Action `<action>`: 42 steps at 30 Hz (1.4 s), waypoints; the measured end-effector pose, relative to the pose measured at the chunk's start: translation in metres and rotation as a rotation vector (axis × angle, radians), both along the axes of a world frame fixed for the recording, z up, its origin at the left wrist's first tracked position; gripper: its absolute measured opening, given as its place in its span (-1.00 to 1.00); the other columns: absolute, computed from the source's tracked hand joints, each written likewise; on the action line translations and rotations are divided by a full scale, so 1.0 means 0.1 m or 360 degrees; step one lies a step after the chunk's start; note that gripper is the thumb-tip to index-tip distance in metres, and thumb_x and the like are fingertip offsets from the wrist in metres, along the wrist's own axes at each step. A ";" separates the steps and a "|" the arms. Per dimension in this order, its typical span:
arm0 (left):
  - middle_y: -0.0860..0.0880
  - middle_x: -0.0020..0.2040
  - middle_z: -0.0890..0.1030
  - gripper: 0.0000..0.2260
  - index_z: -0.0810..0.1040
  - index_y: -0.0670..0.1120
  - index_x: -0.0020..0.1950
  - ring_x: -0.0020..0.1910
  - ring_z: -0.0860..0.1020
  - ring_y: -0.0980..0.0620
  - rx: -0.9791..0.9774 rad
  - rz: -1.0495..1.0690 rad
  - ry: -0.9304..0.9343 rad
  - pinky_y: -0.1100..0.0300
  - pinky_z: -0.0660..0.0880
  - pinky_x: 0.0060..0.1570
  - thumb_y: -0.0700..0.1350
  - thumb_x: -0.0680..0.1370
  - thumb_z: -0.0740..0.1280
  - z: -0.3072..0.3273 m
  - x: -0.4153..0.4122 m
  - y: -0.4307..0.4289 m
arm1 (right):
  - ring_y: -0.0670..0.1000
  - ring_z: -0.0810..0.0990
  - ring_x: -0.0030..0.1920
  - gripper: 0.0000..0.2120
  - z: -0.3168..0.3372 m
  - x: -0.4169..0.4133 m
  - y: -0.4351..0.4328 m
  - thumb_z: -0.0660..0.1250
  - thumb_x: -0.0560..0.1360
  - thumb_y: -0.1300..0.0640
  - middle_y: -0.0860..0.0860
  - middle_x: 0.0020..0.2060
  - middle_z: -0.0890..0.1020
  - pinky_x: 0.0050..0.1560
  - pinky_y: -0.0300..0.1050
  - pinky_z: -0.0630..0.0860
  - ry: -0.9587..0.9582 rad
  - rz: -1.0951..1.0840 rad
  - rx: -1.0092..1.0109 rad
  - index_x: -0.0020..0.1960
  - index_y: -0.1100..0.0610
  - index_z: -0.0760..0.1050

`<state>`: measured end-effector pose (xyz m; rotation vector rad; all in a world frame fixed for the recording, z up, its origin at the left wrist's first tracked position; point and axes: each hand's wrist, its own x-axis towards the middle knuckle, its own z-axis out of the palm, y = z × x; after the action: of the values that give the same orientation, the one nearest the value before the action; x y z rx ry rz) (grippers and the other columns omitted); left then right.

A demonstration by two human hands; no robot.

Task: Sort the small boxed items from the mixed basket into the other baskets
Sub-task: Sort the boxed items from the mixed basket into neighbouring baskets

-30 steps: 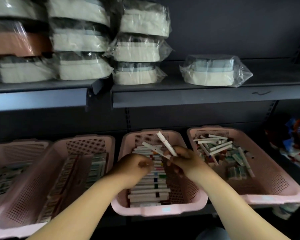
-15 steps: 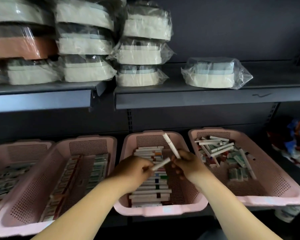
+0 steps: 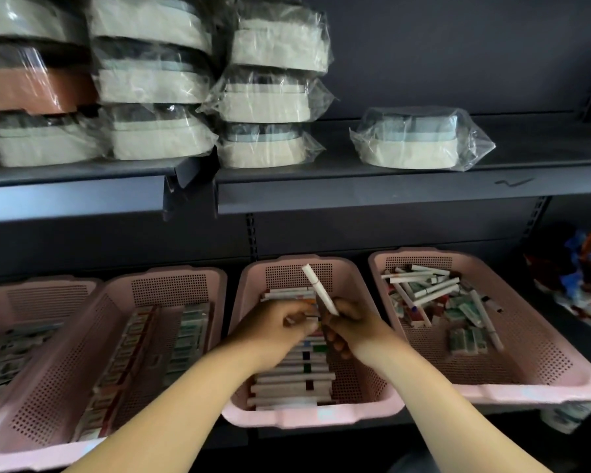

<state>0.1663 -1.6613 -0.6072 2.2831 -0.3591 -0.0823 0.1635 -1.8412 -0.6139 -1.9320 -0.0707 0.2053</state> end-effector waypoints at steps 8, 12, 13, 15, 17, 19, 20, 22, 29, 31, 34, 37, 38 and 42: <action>0.21 -0.19 0.67 -0.79 0.59 0.11 -0.15 -0.15 0.61 0.22 -0.0350 0.0140 -0.0254 0.20 0.51 -0.05 -0.10 0.67 0.36 -0.04 0.19 -0.05 | -0.11 0.62 -0.17 -0.93 0.01 0.01 0.06 0.28 0.62 0.01 -0.08 -0.09 0.67 -0.17 -0.24 0.51 -0.0113 0.0247 -0.0339 0.01 -0.07 0.54; 0.16 -0.18 0.63 -0.90 0.61 0.15 -0.04 -0.21 0.58 0.23 0.0177 0.0111 -0.0392 0.23 0.47 -0.23 0.01 0.67 0.36 0.01 0.33 0.13 | -0.14 0.60 -0.11 -0.94 0.04 0.09 -0.17 0.34 0.59 0.00 -0.20 -0.11 0.64 0.02 -0.16 0.52 -0.0238 0.0081 -0.0446 -0.01 -0.17 0.55; 0.16 -0.15 0.63 -0.93 0.63 0.18 0.02 -0.22 0.57 0.22 0.0357 0.0101 -0.0406 0.21 0.50 -0.22 0.03 0.66 0.36 0.01 0.37 0.17 | -0.15 0.60 -0.12 -0.92 0.04 0.10 -0.22 0.35 0.58 0.02 -0.20 -0.14 0.64 0.04 -0.12 0.54 -0.0255 0.0038 -0.0416 -0.04 -0.16 0.56; 0.16 -0.06 0.63 -0.89 0.67 0.18 0.12 -0.15 0.57 0.20 0.0642 0.0092 -0.0423 0.14 0.57 -0.11 0.06 0.66 0.35 -0.01 0.49 0.23 | -0.13 0.62 -0.10 -0.92 0.02 0.14 -0.32 0.36 0.56 0.07 -0.17 -0.16 0.66 0.07 -0.08 0.57 -0.0305 -0.0042 -0.0413 -0.06 -0.10 0.60; 0.14 0.01 0.65 -0.85 0.69 0.17 0.15 -0.07 0.59 0.14 0.0795 0.0065 -0.0399 0.15 0.57 -0.04 0.07 0.66 0.33 -0.03 0.61 0.24 | -0.13 0.63 -0.11 -0.90 0.00 0.14 -0.38 0.35 0.54 0.09 -0.14 -0.18 0.67 0.01 -0.13 0.56 -0.0324 -0.0056 -0.0453 -0.08 -0.08 0.61; 0.12 0.03 0.67 -0.83 0.71 0.17 0.12 -0.01 0.61 0.09 0.0924 0.0036 -0.0381 0.15 0.57 0.02 0.07 0.66 0.31 -0.06 0.74 0.22 | -0.16 0.62 -0.13 -0.89 -0.02 0.13 -0.40 0.34 0.54 0.09 -0.15 -0.19 0.67 -0.05 -0.20 0.54 -0.0323 -0.0054 -0.0463 -0.09 -0.09 0.61; 0.10 0.04 0.68 -0.81 0.71 0.16 0.11 0.02 0.62 0.06 0.0972 0.0039 -0.0374 0.15 0.56 0.04 0.07 0.66 0.30 -0.08 0.80 0.21 | -0.17 0.62 -0.13 -0.88 -0.03 0.12 -0.41 0.34 0.54 0.09 -0.16 -0.18 0.67 -0.05 -0.21 0.53 -0.0330 -0.0052 -0.0468 -0.09 -0.10 0.61; 0.08 0.11 0.69 -0.78 0.71 0.16 0.17 0.09 0.62 0.03 0.1013 0.0072 -0.0372 0.17 0.55 0.09 0.08 0.64 0.29 -0.12 0.88 0.19 | -0.17 0.63 -0.10 -0.88 -0.04 0.11 -0.44 0.33 0.53 0.07 -0.17 -0.15 0.68 -0.02 -0.19 0.56 -0.0340 -0.0037 -0.0476 -0.09 -0.13 0.60; 0.06 0.08 0.69 -0.79 0.69 0.11 0.16 0.07 0.63 0.01 0.1004 0.0058 -0.0370 0.16 0.55 0.03 0.07 0.65 0.28 -0.25 0.95 0.16 | -0.25 0.61 -0.17 -0.78 -0.02 0.14 -0.54 0.32 0.51 0.17 -0.26 -0.24 0.66 -0.13 -0.38 0.46 -0.0395 -0.0048 -0.0417 -0.14 -0.15 0.62; 0.07 0.11 0.69 -0.80 0.70 0.10 0.18 0.10 0.63 0.02 0.0935 0.0044 -0.0390 0.15 0.57 0.08 0.05 0.65 0.31 -0.23 0.94 0.10 | -0.30 0.58 -0.25 -0.76 0.04 0.18 -0.64 0.32 0.49 0.25 -0.30 -0.32 0.64 -0.21 -0.44 0.40 -0.0402 -0.0090 -0.0354 -0.15 -0.09 0.62; 0.12 0.20 0.67 -0.81 0.69 0.12 0.22 0.17 0.62 0.06 0.0824 0.0029 -0.0471 0.14 0.55 0.18 0.04 0.65 0.34 -0.15 0.90 -0.12 | -0.23 0.58 -0.33 -0.75 0.09 0.25 -0.88 0.31 0.49 0.29 -0.20 -0.35 0.64 -0.25 -0.32 0.44 -0.0448 -0.0183 -0.0394 -0.16 -0.04 0.63; 0.17 0.18 0.67 -0.82 0.69 0.16 0.20 0.15 0.62 0.10 0.0669 -0.0106 -0.0483 0.13 0.56 0.18 0.03 0.63 0.35 -0.07 0.85 -0.50 | -0.08 0.60 -0.32 -0.78 0.15 0.30 -1.19 0.29 0.53 0.26 -0.07 -0.31 0.66 -0.26 -0.21 0.50 -0.0374 -0.0345 -0.0472 -0.14 0.01 0.64; 0.15 0.17 0.68 -0.81 0.69 0.16 0.19 0.14 0.62 0.09 0.0646 -0.0164 -0.0501 0.13 0.56 0.17 0.03 0.62 0.35 -0.03 0.82 -0.65 | -0.07 0.62 -0.27 -0.79 0.12 0.34 -1.31 0.28 0.54 0.23 -0.05 -0.26 0.67 -0.23 -0.25 0.51 -0.0345 -0.0372 -0.0548 -0.13 0.01 0.63; 0.09 0.19 0.66 -0.79 0.68 0.11 0.24 0.11 0.60 0.05 0.0567 -0.0366 -0.0599 0.17 0.54 0.08 0.00 0.65 0.34 0.06 0.69 -1.30 | 0.02 0.66 0.02 -0.88 0.14 0.45 -1.80 0.36 0.54 0.07 -0.03 0.03 0.70 0.09 -0.07 0.59 -0.0224 -0.0407 -0.0970 0.05 -0.05 0.60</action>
<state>0.2356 -1.7909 -0.6011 2.5978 -0.8624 0.1846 0.2081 -2.0210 -0.5998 -2.5353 0.1649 -0.0961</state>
